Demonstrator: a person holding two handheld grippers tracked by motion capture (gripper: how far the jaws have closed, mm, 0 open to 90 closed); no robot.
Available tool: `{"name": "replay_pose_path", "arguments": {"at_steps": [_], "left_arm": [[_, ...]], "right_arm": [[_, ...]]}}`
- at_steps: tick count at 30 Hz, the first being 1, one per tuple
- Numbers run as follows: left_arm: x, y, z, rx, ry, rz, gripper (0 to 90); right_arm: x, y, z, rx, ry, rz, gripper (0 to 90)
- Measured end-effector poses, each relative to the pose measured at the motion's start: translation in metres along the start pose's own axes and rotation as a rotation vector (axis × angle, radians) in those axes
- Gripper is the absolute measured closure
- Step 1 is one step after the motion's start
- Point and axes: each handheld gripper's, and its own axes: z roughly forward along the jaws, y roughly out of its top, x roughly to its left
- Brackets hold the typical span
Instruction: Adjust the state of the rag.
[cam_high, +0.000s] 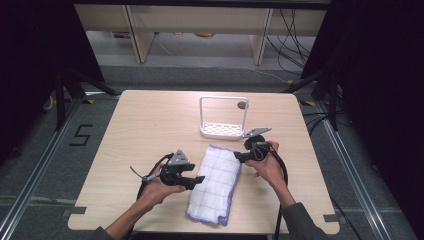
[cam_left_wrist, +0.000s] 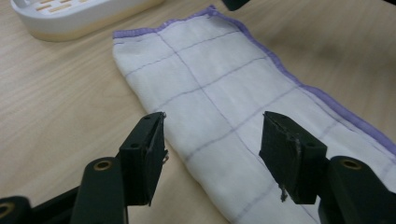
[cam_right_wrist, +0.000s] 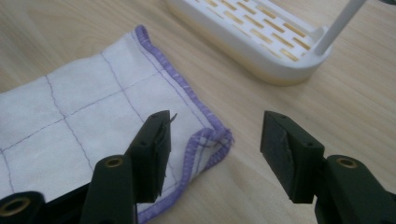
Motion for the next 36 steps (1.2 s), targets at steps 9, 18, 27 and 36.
{"name": "replay_pose_path", "arguments": {"at_steps": [9, 18, 27, 36], "left_arm": [[0.037, 0.029, 0.033, 0.017, 0.070, -0.030, 38.8], [0.058, 0.044, 0.066, 0.075, 0.094, -0.053, 39.3], [0.060, 0.047, 0.079, 0.098, 0.072, -0.068, 43.2], [0.061, 0.049, 0.088, 0.088, 0.029, -0.032, 62.8]], "right_arm": [[0.002, -0.001, 0.007, -0.005, -0.022, 0.017, 39.1], [-0.005, -0.005, 0.017, 0.042, -0.058, 0.018, 46.3], [-0.016, -0.009, 0.021, 0.014, -0.016, 0.067, 50.9], [-0.013, -0.009, 0.032, 0.036, 0.013, 0.042, 54.0]]}}
